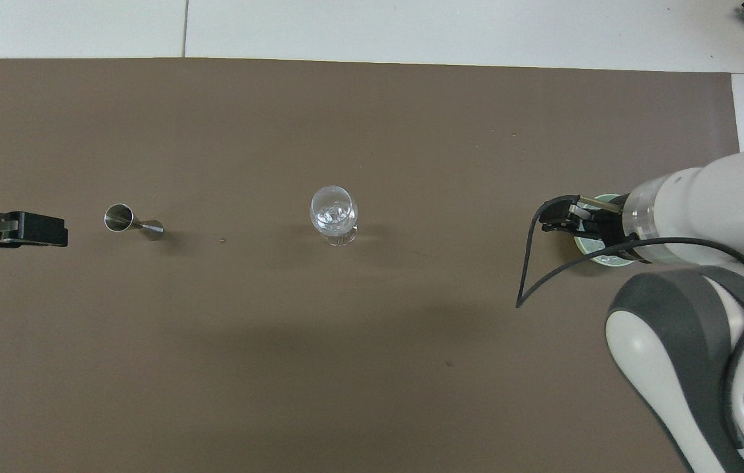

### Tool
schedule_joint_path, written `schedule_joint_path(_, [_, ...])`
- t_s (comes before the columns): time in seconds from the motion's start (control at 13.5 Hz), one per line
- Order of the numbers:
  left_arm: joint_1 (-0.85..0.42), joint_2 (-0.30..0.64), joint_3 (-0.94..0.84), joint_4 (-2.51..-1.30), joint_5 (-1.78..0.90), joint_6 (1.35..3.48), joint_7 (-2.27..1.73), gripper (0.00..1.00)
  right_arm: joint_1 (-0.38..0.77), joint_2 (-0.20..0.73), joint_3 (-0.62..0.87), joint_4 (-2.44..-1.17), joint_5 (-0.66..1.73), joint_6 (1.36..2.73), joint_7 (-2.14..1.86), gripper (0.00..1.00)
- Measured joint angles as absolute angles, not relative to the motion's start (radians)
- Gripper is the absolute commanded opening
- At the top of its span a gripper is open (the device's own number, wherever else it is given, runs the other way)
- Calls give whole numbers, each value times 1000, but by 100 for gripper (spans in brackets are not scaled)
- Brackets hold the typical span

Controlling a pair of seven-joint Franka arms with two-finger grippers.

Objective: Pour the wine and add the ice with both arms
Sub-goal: 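Move the right gripper back over the green ice bowl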

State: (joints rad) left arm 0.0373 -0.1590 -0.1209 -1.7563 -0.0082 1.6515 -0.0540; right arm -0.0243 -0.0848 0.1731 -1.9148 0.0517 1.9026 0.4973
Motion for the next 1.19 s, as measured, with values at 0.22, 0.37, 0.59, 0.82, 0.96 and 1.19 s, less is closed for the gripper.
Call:
schedule_joint_path(0.22, [49, -160, -118, -1761, -8, 1647, -47, 100, -118, -67, 170, -1809, 35, 1824, 349, 100])
schedule_joint_path(0.37, [49, -160, -116, -1761, -8, 1645, -47, 100, -125, -27, 171, -1697, -17, 1739, 324, 100])
schedule_joint_path(0.59, [49, -160, -117, -1761, -8, 1632, -47, 100, -124, 55, 178, -1505, -33, 1593, 307, 100])
schedule_joint_path(0.82, [48, -160, -120, -1761, -9, 1629, -47, 100, -124, 93, 178, -1465, -33, 1575, 281, 100])
schedule_joint_path(0.96, [48, -145, -118, -1760, -9, 1613, -47, 100, -123, 100, 179, -1465, -33, 1574, 279, 100])
schedule_joint_path(1.19, [48, -99, -120, -1741, -9, 1609, -46, 100, -120, 100, 182, -1470, -33, 1574, 279, 100])
